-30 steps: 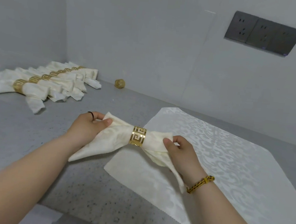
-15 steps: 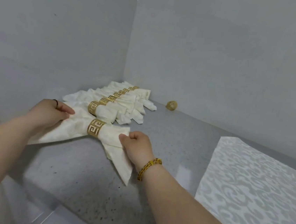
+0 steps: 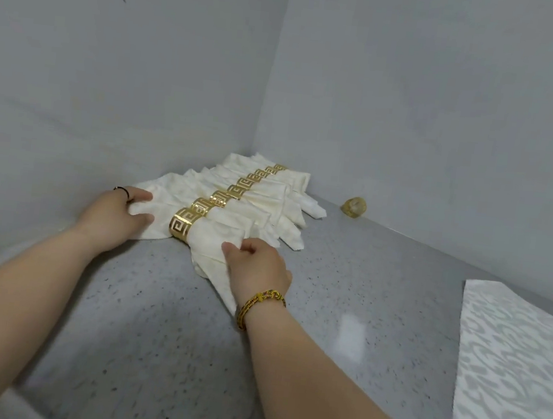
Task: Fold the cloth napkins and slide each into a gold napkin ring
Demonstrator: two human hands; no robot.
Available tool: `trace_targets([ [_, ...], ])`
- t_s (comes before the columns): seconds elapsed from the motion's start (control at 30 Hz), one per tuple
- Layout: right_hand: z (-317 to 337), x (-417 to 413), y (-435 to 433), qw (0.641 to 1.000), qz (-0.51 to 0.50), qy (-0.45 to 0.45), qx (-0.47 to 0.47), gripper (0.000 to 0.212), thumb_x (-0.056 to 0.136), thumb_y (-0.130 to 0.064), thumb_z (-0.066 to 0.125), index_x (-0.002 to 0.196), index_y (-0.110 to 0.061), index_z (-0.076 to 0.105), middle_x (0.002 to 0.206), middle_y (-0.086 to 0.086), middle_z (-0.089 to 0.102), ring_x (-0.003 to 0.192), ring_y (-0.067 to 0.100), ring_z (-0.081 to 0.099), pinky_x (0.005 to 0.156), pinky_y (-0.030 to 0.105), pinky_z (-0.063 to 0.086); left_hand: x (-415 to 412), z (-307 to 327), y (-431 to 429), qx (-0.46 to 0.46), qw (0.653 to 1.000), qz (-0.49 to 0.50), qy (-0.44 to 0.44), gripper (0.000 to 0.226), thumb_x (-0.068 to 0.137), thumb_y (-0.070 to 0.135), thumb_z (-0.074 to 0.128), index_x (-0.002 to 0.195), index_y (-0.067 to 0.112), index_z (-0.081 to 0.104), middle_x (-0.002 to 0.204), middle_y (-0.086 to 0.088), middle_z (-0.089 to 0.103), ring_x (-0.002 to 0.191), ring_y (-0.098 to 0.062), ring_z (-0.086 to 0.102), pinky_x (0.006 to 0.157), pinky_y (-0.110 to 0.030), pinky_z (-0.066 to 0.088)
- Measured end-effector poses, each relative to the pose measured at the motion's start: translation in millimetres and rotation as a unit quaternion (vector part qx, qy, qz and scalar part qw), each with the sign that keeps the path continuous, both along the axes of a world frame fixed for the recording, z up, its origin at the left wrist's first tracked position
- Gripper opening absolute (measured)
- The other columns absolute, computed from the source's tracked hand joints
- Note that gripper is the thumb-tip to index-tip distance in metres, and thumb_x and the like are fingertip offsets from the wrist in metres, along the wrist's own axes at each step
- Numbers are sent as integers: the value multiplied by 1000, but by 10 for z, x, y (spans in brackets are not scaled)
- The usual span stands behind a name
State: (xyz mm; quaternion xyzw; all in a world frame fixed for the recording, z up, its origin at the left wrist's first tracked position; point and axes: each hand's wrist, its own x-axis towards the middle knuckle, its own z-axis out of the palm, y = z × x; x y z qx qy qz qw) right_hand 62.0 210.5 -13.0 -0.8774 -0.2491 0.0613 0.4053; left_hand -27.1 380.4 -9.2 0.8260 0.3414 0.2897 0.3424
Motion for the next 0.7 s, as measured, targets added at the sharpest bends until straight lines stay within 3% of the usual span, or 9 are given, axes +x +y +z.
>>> trace_targets([
  [0.17, -12, 84, 42, 999, 8, -1, -32, 36, 89, -50, 46, 112, -24, 58, 113, -4, 61, 113, 19, 45, 90, 29, 22, 120, -101, 116, 54, 996, -13, 68, 44, 87, 12, 59, 129, 11, 50, 137, -15, 47, 125, -33, 43, 103, -38, 32],
  [0.33, -20, 60, 17, 1000, 11, 7, -24, 40, 89, -51, 44, 116, -24, 55, 118, -4, 59, 117, 18, 43, 91, 29, 21, 90, -100, 76, 104, 992, 6, 70, 46, 86, 12, 60, 131, 10, 49, 147, -12, 32, 133, -31, 31, 110, -40, 24],
  [0.5, 131, 65, -159, 994, 63, 92, -11, 48, 89, -49, 45, 127, -20, 46, 129, 0, 50, 122, 21, 40, 101, 29, 24, -3, -9, -155, 136, 989, 17, 64, 49, 84, 12, 62, 131, 12, 49, 148, -8, 33, 134, -30, 31, 110, -37, 22],
  [0.6, 270, 56, -427, 980, 92, 163, 66, 46, 91, -35, 51, 130, -12, 43, 117, 1, 51, 108, 16, 49, 91, 22, 36, -74, 82, -420, 167, 985, 2, 34, 40, 85, 12, 61, 124, 10, 56, 142, -9, 42, 131, -30, 36, 110, -36, 23],
  [0.7, 332, 28, -871, 991, 91, 92, 47, 35, 92, -26, 52, 123, -11, 51, 104, -3, 51, 98, 12, 49, 87, 19, 39, -114, 192, -931, 125, 990, -63, -33, 31, 86, 7, 58, 116, 10, 62, 130, -7, 54, 123, -27, 45, 97, -28, 31],
])
